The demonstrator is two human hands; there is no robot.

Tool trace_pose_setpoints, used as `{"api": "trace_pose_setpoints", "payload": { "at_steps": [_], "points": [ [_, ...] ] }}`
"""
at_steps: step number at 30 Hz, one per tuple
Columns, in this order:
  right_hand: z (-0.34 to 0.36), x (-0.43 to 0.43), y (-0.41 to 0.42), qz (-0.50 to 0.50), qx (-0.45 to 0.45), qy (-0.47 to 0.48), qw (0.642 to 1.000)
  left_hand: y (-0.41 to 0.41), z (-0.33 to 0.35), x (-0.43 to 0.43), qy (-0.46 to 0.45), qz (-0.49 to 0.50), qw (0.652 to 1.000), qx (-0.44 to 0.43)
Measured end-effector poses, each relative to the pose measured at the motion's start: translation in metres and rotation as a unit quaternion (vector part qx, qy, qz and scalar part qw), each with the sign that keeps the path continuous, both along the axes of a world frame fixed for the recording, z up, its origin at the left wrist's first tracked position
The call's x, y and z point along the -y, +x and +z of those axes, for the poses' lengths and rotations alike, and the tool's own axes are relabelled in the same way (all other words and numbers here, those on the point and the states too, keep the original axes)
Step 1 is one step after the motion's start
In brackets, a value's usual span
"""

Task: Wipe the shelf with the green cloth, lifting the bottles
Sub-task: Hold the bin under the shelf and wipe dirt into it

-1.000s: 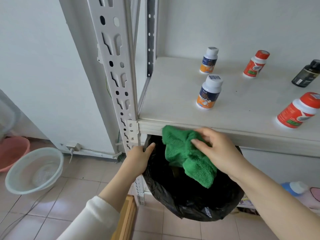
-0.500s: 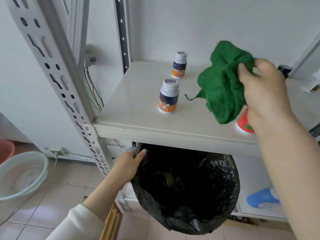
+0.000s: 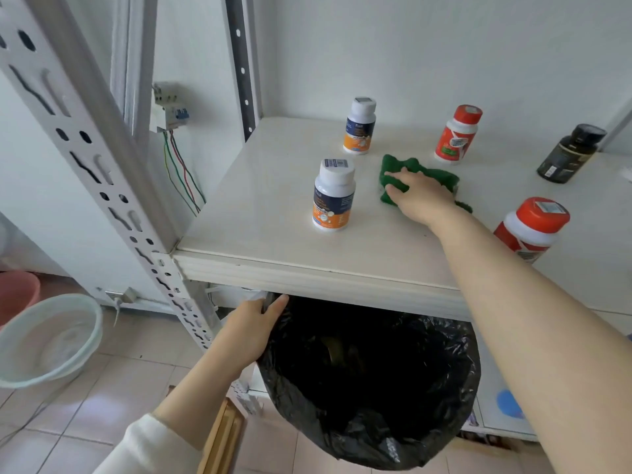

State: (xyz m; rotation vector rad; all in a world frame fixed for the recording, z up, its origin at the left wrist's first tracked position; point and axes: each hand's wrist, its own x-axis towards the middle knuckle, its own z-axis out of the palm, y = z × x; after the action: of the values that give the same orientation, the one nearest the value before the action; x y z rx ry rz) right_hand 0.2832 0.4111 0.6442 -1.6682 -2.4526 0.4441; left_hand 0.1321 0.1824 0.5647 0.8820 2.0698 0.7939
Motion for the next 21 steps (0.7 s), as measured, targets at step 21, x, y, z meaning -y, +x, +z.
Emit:
{"api": "trace_pose_setpoints", "payload": {
  "at_steps": [21],
  "points": [
    [-0.006,0.197,0.075,0.081,-0.219,-0.072,0.97,0.021,0.002,0.001,0.026,-0.047,0.999,0.003]
  ]
}}
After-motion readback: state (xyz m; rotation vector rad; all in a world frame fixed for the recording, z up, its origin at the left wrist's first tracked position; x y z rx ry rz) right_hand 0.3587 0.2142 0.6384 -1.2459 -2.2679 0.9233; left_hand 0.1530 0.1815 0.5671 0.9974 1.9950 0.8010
